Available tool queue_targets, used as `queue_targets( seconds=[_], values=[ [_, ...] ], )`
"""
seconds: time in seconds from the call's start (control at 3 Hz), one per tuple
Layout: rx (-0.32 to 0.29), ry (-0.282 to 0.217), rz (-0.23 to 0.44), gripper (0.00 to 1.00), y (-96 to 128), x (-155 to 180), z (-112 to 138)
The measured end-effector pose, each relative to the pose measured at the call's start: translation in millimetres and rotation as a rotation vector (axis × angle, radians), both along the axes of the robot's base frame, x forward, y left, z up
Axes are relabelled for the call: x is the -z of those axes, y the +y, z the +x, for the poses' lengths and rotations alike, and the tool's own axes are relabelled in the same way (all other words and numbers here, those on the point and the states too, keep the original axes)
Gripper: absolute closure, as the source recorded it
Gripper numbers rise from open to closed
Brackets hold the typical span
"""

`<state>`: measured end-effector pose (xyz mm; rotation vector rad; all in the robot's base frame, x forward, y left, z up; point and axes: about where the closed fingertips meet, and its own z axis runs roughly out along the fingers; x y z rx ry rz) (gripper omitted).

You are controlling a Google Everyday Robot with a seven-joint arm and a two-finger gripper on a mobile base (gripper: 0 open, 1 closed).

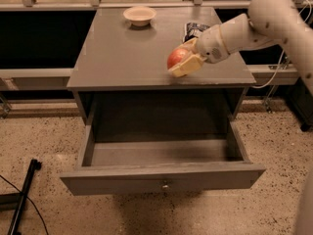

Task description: Place apple into top drawer

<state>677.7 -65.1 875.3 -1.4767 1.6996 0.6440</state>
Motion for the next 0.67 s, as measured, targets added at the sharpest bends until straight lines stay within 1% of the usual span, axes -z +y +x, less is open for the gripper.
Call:
queue_targets(
  seconds=[0.33, 0.67],
  values=[
    [-0.015, -0.077, 0.018, 1.00, -35, -13, -51],
    [0.027, -0.075, -0.035, 1.00, -72, 15, -81]
  ],
)
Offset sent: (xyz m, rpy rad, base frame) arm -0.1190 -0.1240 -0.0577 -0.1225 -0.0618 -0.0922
